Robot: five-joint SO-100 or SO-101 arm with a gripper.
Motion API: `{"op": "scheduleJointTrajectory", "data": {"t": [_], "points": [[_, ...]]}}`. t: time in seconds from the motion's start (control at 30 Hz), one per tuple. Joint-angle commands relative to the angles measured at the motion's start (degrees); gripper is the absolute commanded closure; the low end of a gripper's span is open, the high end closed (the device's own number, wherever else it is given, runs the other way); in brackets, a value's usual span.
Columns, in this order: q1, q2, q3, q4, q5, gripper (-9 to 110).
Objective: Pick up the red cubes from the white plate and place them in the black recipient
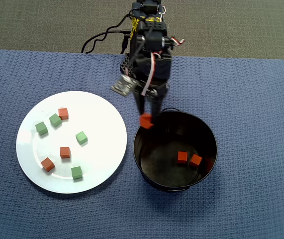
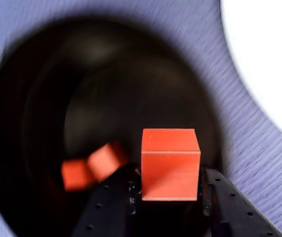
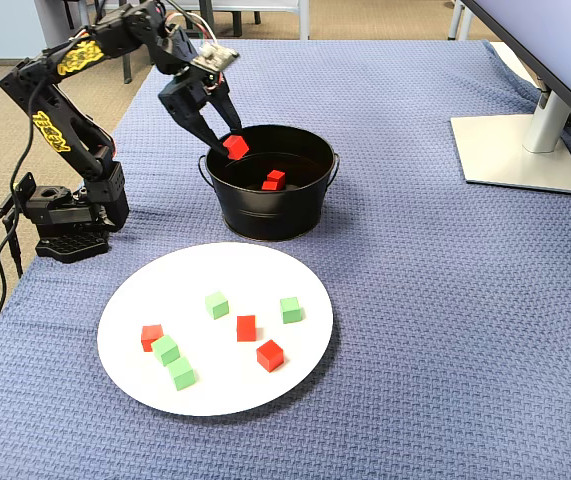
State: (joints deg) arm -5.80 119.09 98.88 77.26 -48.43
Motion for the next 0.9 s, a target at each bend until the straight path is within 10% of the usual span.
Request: {"op": "scheduleJointTrajectory", "data": {"t": [0.0,0.23,0.87], "points": [[-8.79,-1.67,-0.70,-0.26,4.04,102],[-12.04,-3.52,-4.75,1.85,6.50,65],[41.66,-10.55,0.62,-6.42,1.76,74]]}}
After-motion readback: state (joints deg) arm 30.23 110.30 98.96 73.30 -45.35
